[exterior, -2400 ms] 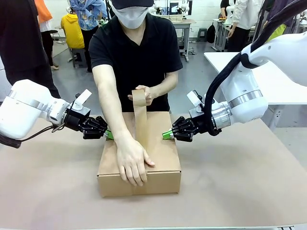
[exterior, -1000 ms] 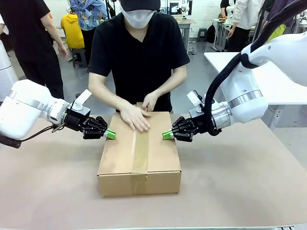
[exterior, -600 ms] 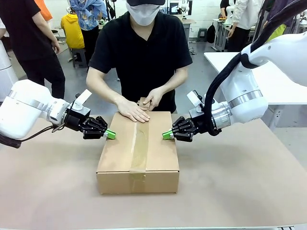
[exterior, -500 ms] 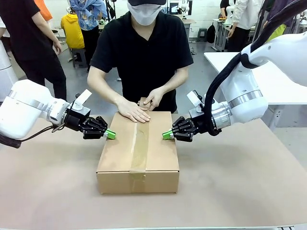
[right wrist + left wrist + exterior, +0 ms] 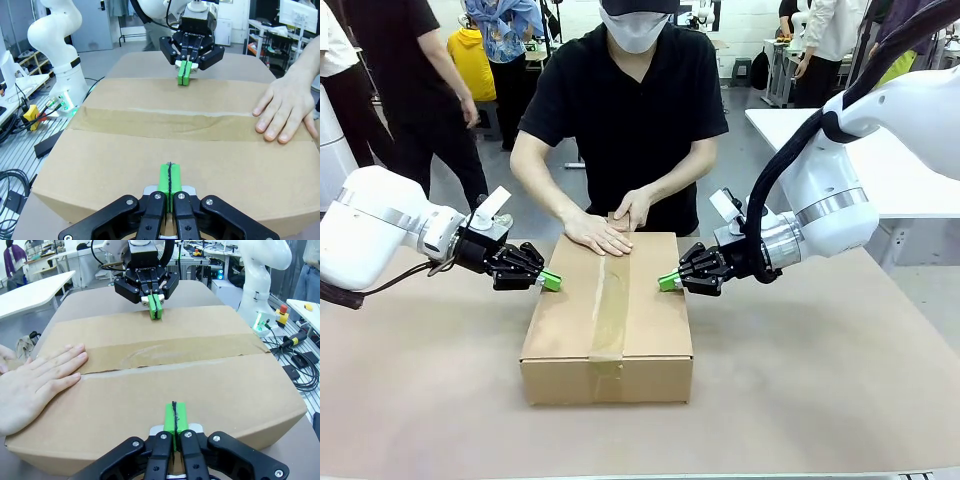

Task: Wrap the clocks to prevent damage.
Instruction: After the human seals the box with tape, release both hands from the side flaps of the Package Box.

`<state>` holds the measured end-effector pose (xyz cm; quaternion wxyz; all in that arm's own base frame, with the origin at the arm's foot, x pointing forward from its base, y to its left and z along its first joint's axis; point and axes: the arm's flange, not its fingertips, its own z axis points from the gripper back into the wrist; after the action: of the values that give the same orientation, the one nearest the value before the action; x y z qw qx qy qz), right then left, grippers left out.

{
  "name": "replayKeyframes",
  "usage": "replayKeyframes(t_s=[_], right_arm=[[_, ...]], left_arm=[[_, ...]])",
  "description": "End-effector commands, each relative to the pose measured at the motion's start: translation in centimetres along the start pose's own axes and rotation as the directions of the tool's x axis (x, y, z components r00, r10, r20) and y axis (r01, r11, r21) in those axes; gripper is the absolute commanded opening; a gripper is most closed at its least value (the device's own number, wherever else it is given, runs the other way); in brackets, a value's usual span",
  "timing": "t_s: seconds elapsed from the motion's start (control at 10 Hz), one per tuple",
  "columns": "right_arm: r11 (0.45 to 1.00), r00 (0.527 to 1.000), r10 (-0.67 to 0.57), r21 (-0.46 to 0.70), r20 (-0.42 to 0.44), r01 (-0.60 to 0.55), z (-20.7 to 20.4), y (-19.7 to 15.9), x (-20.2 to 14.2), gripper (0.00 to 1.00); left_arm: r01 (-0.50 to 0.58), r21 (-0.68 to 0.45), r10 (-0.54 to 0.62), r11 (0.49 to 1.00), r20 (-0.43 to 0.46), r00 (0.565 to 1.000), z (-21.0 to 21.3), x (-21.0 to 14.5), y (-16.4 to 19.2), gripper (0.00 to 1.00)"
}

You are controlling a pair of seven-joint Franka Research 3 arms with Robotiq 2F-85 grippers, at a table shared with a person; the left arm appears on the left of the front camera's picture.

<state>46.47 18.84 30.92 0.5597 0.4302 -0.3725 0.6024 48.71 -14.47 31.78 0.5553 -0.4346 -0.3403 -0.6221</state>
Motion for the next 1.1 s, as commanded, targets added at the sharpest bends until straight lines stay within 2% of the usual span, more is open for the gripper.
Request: replayKeyframes(t_s=[0.0, 1.0], right_arm=[[1.000, 1.000, -0.007, -0.013, 0.002, 0.007, -0.14, 0.03, -0.14, 0.01], [1.000, 1.000, -0.007, -0.013, 0.002, 0.007, -0.14, 0.03, -0.14, 0.01]], left_arm=[[0.000, 0.003, 0.000, 1.000, -0.003, 1.000, -0.09, -0.02, 0.03, 0.00], [0.000, 0.003, 0.000, 1.000, -0.003, 1.000, -0.09, -0.02, 0.03, 0.00]])
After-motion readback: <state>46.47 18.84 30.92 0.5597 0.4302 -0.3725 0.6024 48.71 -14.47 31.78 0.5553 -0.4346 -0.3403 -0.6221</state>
